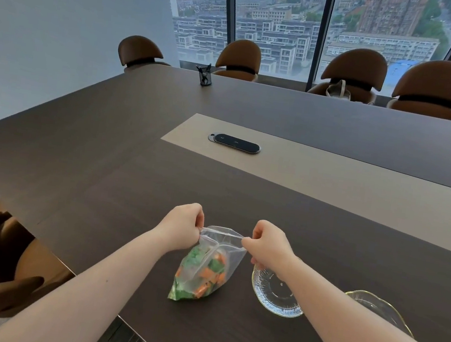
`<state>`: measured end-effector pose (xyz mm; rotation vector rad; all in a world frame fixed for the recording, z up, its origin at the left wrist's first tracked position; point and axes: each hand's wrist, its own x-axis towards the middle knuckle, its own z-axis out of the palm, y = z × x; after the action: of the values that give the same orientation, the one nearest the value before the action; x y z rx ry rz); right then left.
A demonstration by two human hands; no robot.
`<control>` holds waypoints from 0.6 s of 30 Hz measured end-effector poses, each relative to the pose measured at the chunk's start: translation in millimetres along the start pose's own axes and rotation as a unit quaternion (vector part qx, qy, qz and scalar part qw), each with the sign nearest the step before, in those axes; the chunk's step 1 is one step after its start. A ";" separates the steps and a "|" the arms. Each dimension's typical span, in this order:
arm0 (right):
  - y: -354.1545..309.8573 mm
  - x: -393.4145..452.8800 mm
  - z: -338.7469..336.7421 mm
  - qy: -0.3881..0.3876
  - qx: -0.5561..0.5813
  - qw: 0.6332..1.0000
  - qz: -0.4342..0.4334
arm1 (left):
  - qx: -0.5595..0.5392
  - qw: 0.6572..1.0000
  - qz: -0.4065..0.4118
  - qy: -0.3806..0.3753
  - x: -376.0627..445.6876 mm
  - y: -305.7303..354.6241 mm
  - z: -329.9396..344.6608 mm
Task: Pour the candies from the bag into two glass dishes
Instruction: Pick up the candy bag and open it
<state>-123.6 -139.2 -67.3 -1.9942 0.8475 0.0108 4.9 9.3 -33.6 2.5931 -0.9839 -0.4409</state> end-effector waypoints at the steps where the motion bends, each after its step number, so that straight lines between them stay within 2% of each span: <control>1: -1.2 0.7 -0.8 0.000 0.002 1.000 0.002 | 0.004 1.000 -0.001 0.005 1.5 2.3 -0.5; 7: -3.2 3.4 -17.4 0.003 -0.076 0.997 0.000 | 0.106 0.991 -0.025 0.081 13.4 5.1 -9.0; 10: -0.4 8.3 -27.9 0.011 -0.018 1.000 0.020 | 0.095 0.989 -0.055 0.099 16.6 3.4 -15.5; 12: -0.5 8.8 -33.5 -0.003 0.102 0.994 0.034 | 0.037 0.988 -0.066 0.133 16.6 8.6 -18.3; 14: -0.6 6.5 -41.3 -0.034 0.217 0.975 0.024 | -0.077 0.980 -0.081 0.167 15.6 18.9 -22.2; 18: 12.1 4.1 -66.2 -0.114 0.367 0.923 -0.022 | -0.293 0.930 -0.104 0.195 12.8 48.9 -32.1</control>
<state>-148.3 -195.9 -40.7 -1.2696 0.5403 -0.0878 -1.5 -27.6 13.0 2.1175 -0.3652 -0.2085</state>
